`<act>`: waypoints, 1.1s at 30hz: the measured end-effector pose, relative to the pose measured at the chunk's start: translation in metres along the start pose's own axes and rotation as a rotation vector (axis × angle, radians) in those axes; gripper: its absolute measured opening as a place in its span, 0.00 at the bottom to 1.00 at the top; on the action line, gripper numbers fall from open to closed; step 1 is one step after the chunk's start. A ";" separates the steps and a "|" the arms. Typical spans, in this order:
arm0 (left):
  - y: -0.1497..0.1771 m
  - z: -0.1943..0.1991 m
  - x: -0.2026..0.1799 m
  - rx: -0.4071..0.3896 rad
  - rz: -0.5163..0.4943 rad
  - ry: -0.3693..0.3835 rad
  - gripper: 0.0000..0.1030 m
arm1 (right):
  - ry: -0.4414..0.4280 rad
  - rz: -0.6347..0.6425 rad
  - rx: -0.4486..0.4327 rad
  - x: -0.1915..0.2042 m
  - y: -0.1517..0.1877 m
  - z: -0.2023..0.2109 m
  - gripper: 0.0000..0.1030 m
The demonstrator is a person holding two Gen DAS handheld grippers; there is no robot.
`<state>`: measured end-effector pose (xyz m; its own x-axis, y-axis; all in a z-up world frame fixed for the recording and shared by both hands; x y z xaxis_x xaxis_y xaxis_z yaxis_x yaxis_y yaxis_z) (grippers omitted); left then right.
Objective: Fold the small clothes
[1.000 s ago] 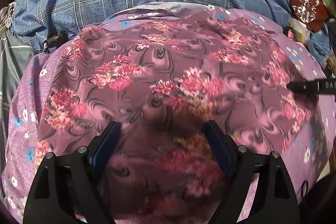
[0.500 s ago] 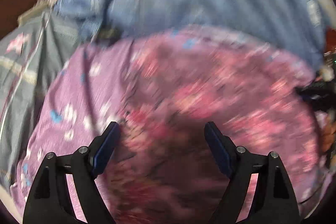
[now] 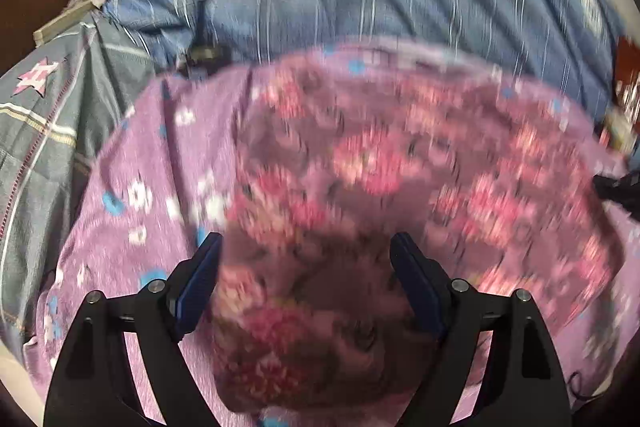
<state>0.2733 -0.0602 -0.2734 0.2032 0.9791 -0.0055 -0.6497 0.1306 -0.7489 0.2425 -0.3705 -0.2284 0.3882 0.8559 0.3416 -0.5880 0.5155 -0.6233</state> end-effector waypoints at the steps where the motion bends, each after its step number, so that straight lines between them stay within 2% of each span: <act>1: 0.009 -0.008 -0.002 0.051 -0.020 -0.004 0.83 | 0.000 0.013 0.016 0.001 0.009 0.003 0.18; 4: 0.012 -0.005 -0.001 0.048 -0.010 0.006 0.83 | 0.043 0.057 0.103 -0.002 0.043 -0.003 0.18; 6: 0.009 0.003 0.003 0.023 0.021 0.020 0.82 | 0.053 0.081 0.070 -0.003 0.050 0.006 0.18; 7: 0.007 0.011 0.005 -0.009 0.041 0.022 0.82 | 0.071 0.089 0.082 -0.001 0.053 0.010 0.19; 8: 0.004 0.019 0.006 -0.041 0.050 0.027 0.82 | 0.080 0.101 0.065 0.004 0.055 0.018 0.22; 11: -0.007 0.048 0.005 -0.160 0.059 0.014 0.83 | 0.098 0.184 -0.002 0.022 0.064 0.035 0.23; 13: -0.012 0.062 0.003 -0.209 0.069 0.014 0.83 | 0.110 0.239 -0.037 0.039 0.070 0.048 0.24; 16: -0.011 0.085 -0.001 -0.277 0.068 -0.007 0.85 | 0.128 0.321 -0.117 0.064 0.069 0.069 0.35; 18: -0.005 0.093 -0.003 -0.289 0.067 -0.009 0.85 | 0.165 0.385 -0.188 0.078 0.070 0.083 0.41; 21: 0.001 0.102 -0.009 -0.284 0.069 0.018 0.85 | 0.196 0.439 -0.261 0.092 0.069 0.099 0.41; 26: 0.001 0.120 -0.010 -0.328 0.068 -0.003 0.85 | 0.226 0.491 -0.335 0.106 0.070 0.117 0.42; 33: 0.007 0.123 -0.009 -0.313 0.083 -0.019 0.85 | 0.219 0.510 -0.384 0.112 0.071 0.133 0.43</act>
<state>0.1770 -0.0491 -0.1970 0.1433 0.9875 -0.0651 -0.4061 -0.0013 -0.9138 0.1499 -0.2329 -0.1409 0.2874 0.9394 -0.1866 -0.4577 -0.0364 -0.8883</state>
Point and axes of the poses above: each gripper's, at about its wrist camera, not at the fingertips, and z roughly against the way its jaws point, x to its left, y to its underside, the point moved 6 cm from there along -z, roughly the way its jaws point, and after that the axes turned 10 degrees about -x, right-handed, at the moved point
